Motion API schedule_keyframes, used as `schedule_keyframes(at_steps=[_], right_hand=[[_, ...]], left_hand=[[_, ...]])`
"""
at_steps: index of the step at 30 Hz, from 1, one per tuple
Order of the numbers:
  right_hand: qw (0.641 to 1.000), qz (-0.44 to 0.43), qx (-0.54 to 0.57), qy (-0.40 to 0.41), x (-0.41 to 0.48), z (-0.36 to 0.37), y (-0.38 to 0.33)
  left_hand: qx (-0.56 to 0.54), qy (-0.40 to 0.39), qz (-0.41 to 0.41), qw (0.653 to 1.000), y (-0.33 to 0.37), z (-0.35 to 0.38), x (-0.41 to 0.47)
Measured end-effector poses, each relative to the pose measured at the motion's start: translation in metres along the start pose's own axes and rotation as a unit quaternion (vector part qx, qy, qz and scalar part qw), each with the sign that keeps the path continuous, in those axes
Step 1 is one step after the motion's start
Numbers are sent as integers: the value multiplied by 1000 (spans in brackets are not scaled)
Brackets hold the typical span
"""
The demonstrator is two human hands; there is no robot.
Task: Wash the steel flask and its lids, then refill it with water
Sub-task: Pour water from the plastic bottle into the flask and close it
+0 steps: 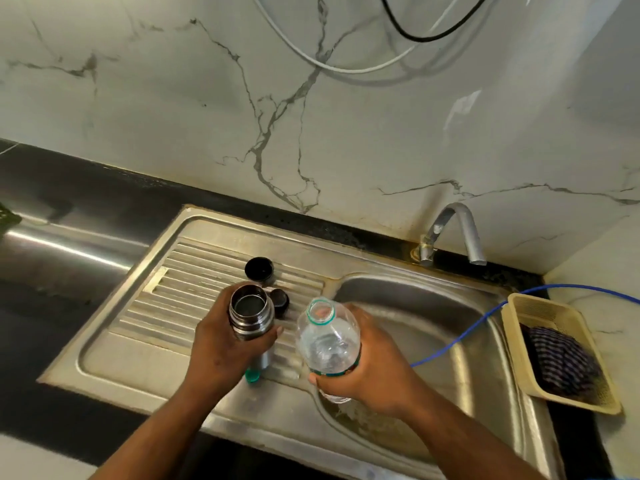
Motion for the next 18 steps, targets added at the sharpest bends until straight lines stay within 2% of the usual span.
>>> schedule_keyframes(at_steps=[7, 18], right_hand=[[998, 13, 56, -24, -6, 35, -5], [998, 32, 44, -10, -19, 43, 2]], left_hand=[[-6, 22, -18, 1000, -26, -32, 24], [-10, 14, -5, 1000, -38, -28, 70]])
Point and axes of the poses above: each hand's wrist, its own x-axis towards the middle knuckle, its own z-axis out of the palm, y = z × x, the point moved 6 cm from there along x, towards the middle knuckle, and after that the axes turned 4 degrees about y, right-handed, at the moved point
